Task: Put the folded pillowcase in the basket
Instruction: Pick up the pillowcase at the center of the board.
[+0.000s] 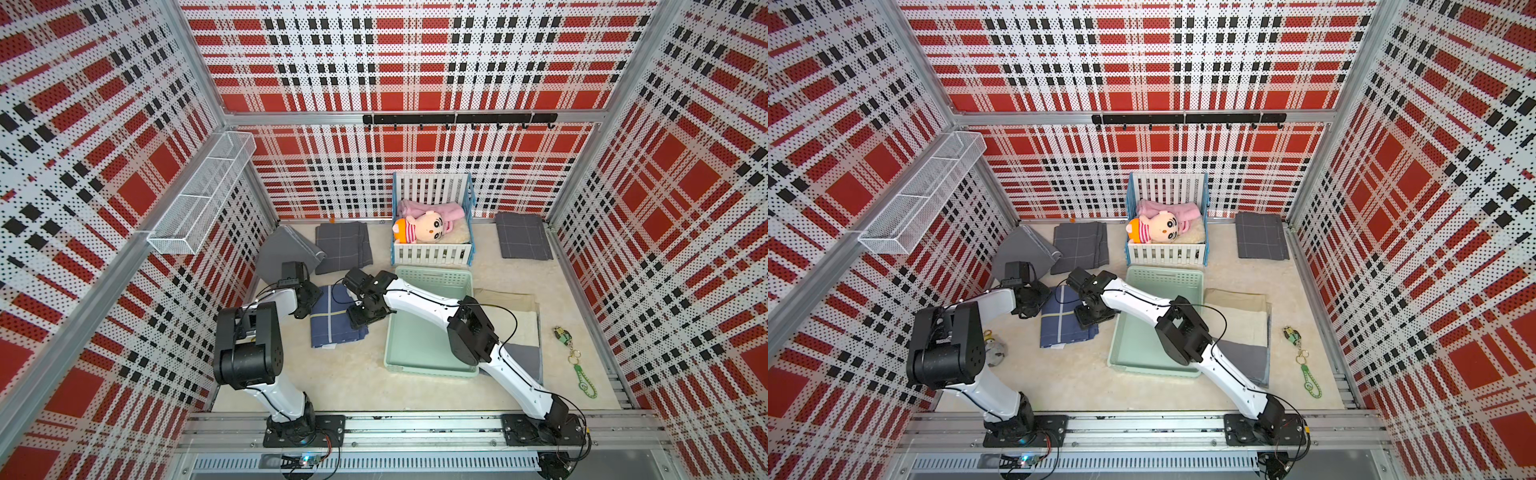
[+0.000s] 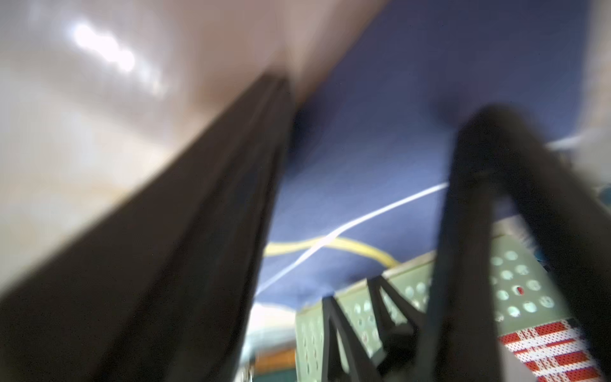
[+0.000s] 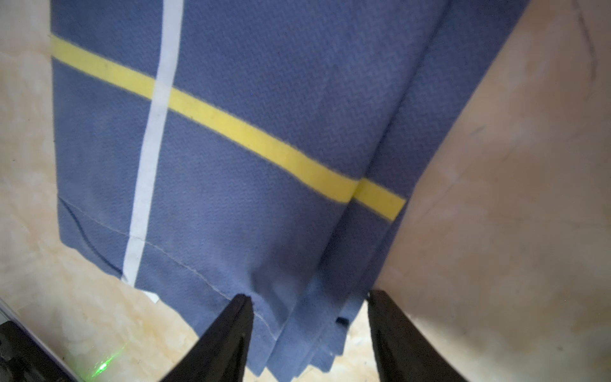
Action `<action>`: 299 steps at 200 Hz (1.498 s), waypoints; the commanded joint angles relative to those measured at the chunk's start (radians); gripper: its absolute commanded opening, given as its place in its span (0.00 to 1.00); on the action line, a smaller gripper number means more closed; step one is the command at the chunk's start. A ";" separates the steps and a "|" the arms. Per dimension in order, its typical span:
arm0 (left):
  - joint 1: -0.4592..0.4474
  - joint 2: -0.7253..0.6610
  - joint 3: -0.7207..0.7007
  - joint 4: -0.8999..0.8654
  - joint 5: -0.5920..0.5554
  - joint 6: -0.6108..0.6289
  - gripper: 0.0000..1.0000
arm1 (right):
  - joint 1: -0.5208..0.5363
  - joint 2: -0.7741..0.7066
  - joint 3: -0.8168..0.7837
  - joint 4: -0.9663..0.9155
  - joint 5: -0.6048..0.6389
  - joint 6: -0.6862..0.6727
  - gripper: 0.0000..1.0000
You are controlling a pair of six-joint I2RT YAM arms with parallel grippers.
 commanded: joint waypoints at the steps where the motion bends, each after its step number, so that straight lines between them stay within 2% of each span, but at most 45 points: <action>1: -0.003 0.070 -0.008 -0.072 0.022 0.037 0.46 | 0.009 0.073 -0.013 -0.030 -0.026 -0.007 0.59; 13: -0.009 0.073 -0.015 -0.075 0.021 0.042 0.38 | 0.005 0.073 -0.013 -0.029 -0.027 -0.009 0.54; 37: -0.020 0.053 -0.034 -0.075 0.010 0.042 0.16 | -0.005 0.073 -0.014 -0.021 -0.032 -0.009 0.36; 54: -0.032 0.041 -0.037 -0.076 0.015 0.049 0.00 | -0.010 0.070 -0.014 -0.010 -0.033 -0.009 0.27; 65: -0.041 0.027 -0.039 -0.080 0.013 0.051 0.00 | -0.014 0.064 -0.020 0.001 -0.029 -0.010 0.21; 83: -0.056 -0.010 -0.044 -0.089 0.006 0.048 0.00 | -0.023 0.041 -0.041 0.027 -0.020 -0.004 0.00; 125: -0.125 -0.169 -0.028 -0.142 -0.033 0.034 0.00 | -0.026 -0.078 -0.123 0.085 0.006 -0.002 0.00; 168: -0.221 -0.321 0.023 -0.222 -0.121 0.009 0.00 | -0.026 -0.212 -0.171 0.095 0.031 0.000 0.00; 194: -0.284 -0.374 0.053 -0.272 -0.214 -0.008 0.00 | -0.026 -0.293 -0.215 0.104 0.060 0.005 0.00; 241: -0.300 -0.421 0.057 -0.285 -0.246 -0.024 0.00 | -0.026 -0.325 -0.257 0.132 0.036 0.014 0.00; 275: -0.287 -0.431 0.024 -0.291 -0.269 -0.024 0.00 | -0.023 -0.266 -0.245 0.147 -0.010 0.014 0.00; 299: -0.292 -0.469 0.024 -0.290 -0.239 -0.030 0.00 | -0.023 -0.321 -0.288 0.171 0.006 0.014 0.00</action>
